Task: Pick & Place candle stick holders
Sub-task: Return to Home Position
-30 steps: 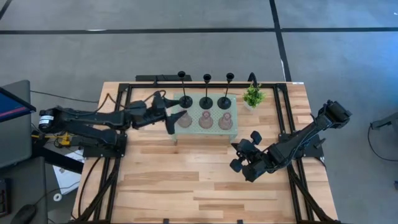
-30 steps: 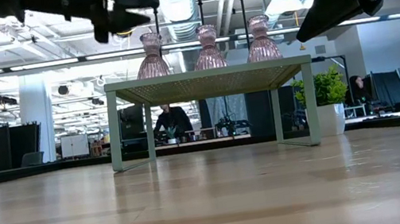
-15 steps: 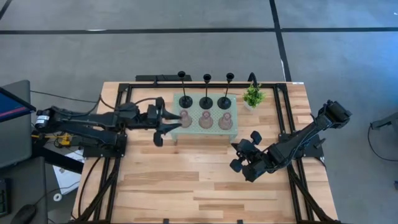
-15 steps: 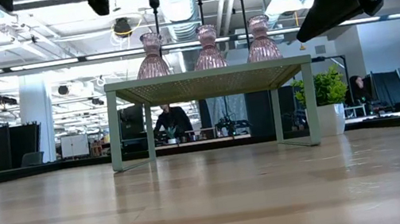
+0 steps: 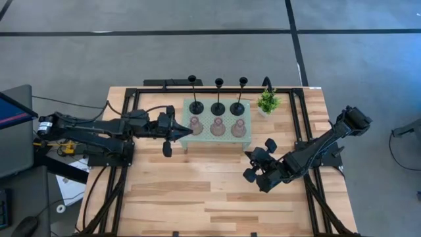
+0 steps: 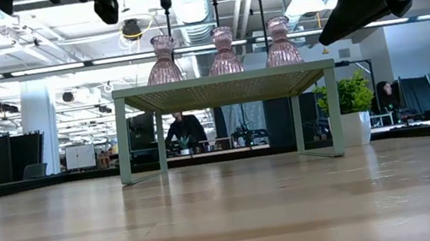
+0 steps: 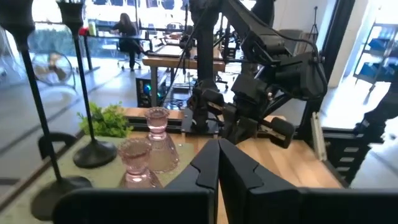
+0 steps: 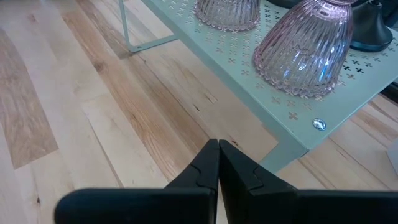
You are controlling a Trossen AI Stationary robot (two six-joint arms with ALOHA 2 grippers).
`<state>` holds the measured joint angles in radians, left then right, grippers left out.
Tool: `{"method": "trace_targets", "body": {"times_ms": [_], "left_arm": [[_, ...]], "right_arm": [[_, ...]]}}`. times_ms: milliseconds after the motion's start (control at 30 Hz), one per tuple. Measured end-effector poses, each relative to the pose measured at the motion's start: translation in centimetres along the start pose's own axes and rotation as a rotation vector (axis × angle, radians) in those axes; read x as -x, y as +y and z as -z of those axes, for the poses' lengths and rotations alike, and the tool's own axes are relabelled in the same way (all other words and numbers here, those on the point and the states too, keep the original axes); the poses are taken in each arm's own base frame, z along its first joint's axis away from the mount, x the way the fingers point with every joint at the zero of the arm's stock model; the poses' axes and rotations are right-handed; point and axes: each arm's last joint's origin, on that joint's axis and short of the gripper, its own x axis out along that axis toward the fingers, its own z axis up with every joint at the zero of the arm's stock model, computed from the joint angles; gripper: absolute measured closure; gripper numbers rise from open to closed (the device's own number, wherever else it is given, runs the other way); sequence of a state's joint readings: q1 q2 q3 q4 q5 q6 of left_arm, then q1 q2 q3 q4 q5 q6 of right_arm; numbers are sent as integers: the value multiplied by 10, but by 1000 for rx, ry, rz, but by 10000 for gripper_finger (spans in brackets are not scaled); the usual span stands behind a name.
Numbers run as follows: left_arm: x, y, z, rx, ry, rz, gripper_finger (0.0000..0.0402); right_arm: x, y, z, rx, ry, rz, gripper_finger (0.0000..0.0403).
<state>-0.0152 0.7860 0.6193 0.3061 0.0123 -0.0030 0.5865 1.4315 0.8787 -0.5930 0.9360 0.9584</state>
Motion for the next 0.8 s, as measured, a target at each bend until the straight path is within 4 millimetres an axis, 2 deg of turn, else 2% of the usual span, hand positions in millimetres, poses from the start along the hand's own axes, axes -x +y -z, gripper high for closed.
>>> {"method": "trace_targets", "body": {"times_ms": [100,267,400,600,800], "left_arm": [[0,-2,0,60,0,9,396],[2,-9,-2,56,-9,52,396],[4,-16,-2,19,-7,90,396],[13,-21,-4,-27,12,130,395],[23,-26,-9,-26,-4,196,394]], "right_arm": [[0,0,0,0,0,0,403],[2,1,1,4,9,-15,403],[7,4,4,94,13,-40,403],[21,5,5,162,-6,-90,403],[40,-5,-6,244,-52,-160,403]]}}
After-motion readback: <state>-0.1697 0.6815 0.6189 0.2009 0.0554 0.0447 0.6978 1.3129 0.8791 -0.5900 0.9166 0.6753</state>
